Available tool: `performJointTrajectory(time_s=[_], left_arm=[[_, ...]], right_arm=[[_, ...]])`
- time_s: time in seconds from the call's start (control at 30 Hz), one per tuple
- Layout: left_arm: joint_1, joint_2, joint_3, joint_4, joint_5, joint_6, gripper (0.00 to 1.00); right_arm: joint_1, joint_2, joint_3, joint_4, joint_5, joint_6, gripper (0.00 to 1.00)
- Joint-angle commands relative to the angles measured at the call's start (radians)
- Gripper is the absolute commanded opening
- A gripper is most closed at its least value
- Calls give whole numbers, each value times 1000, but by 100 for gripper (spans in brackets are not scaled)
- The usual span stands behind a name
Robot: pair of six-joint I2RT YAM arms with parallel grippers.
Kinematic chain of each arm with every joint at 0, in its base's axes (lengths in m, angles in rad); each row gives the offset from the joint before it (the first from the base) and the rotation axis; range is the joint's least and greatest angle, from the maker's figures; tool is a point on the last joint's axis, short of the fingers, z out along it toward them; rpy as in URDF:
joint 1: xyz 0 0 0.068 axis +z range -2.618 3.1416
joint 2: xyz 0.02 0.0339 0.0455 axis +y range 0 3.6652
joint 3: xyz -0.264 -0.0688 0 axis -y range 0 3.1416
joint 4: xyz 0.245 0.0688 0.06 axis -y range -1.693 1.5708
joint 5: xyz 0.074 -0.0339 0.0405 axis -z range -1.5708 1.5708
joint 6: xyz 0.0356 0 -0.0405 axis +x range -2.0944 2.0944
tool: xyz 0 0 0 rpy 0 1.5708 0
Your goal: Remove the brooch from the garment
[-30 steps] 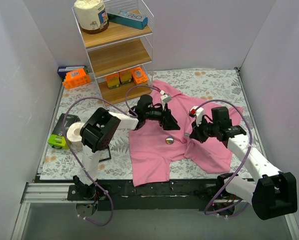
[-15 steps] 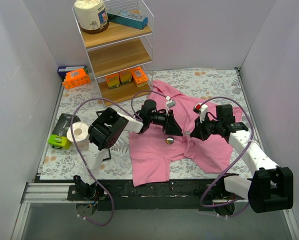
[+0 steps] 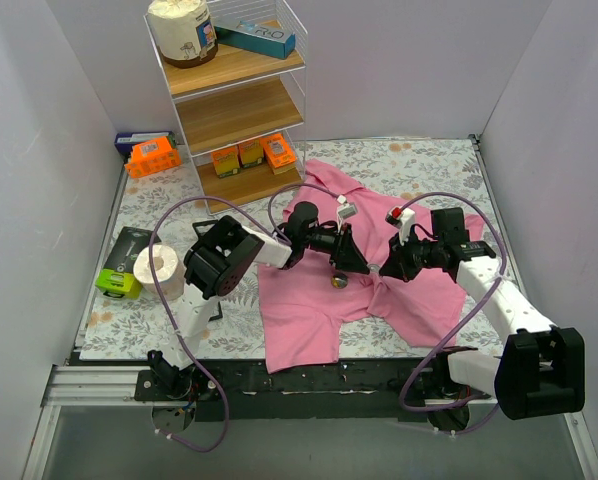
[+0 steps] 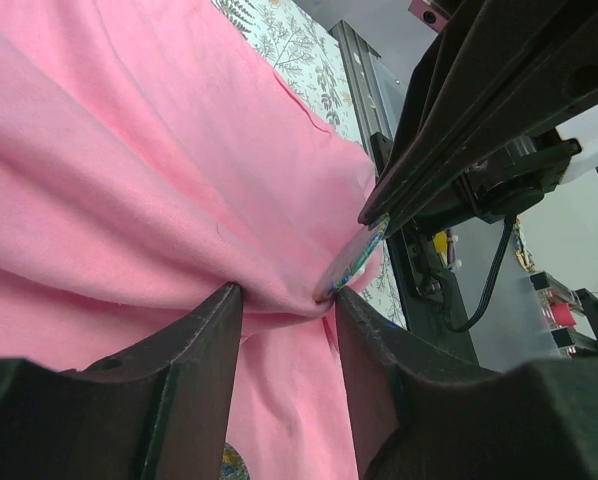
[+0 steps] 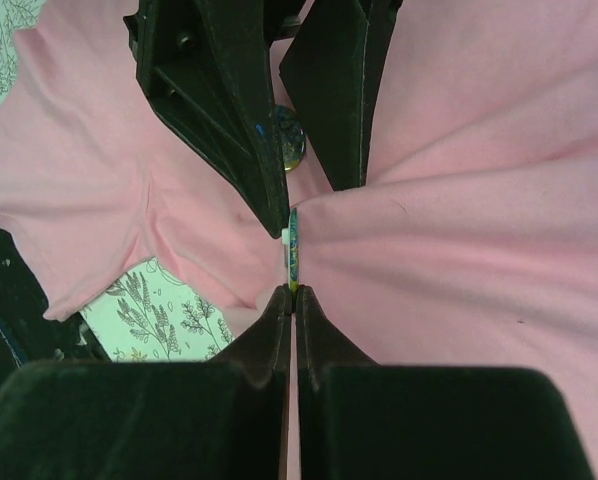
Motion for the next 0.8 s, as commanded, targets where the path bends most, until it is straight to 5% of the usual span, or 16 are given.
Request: performJointTrajectory(time_s=[0.0,0.6,0.67,0.77], left_arm=[[-7,-8,36,48,10,-15,41],[-21,24,87,56,62,-33,25],[-21,27,88,59,67,-35,5],[-21,29,90,73,71,-41,0]], right_arm=[[-2,10,49,-16,-38,12,1],[-22,59,73,-4,-32,45,1],[-25,71,77,-4,-32,48,1],[-28,80,80,-6,-29,49,1]])
